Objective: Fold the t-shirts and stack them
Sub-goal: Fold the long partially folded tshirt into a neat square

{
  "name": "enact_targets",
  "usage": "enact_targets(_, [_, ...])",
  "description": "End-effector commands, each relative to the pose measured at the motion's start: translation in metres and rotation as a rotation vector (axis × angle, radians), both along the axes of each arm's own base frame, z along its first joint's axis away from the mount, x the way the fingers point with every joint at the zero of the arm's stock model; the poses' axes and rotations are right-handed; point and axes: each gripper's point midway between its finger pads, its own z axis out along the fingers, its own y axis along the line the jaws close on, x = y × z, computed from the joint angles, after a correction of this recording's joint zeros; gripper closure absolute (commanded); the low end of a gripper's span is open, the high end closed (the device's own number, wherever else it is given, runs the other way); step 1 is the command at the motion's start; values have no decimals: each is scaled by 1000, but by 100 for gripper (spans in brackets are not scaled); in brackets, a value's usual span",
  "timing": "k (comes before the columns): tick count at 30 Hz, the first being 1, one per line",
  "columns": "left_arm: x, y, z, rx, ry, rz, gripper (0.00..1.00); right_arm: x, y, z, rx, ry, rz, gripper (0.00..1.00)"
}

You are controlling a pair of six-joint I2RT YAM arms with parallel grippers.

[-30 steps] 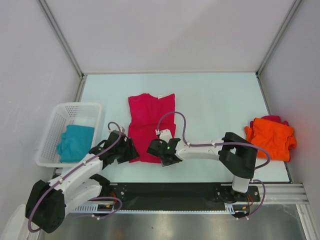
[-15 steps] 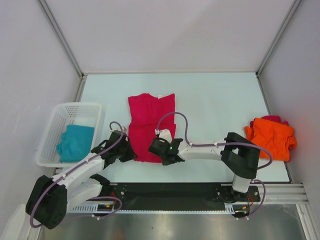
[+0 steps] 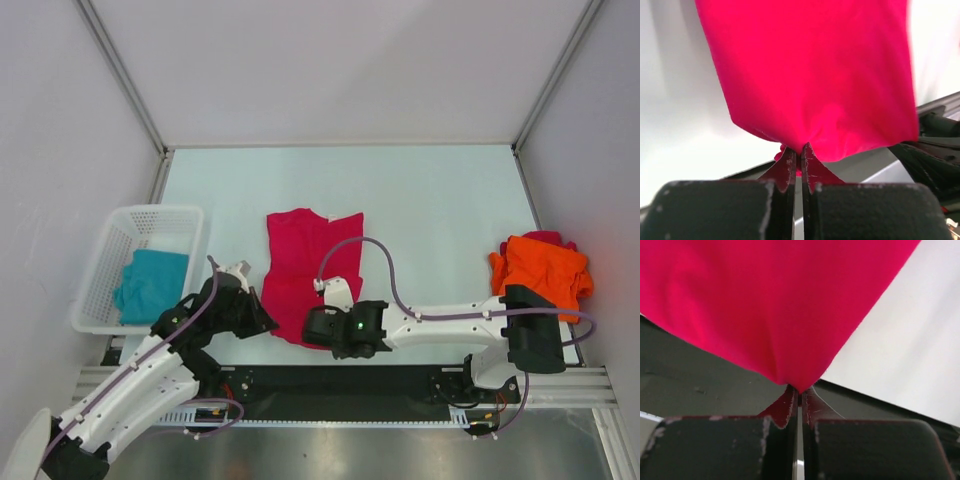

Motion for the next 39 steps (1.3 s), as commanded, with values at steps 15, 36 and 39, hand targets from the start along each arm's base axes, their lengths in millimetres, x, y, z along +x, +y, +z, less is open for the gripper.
enact_targets(15, [171, 3, 105, 135, -228, 91, 98, 200, -24, 93, 57, -235, -199, 100])
enact_targets(36, [329, -1, 49, 186, -107, 157, 97, 342, -47, 47, 1, -179, -282, 100])
enact_targets(39, [345, -2, 45, 185, -100, 165, 97, 357, -51, 39, -3, -174, -294, 100])
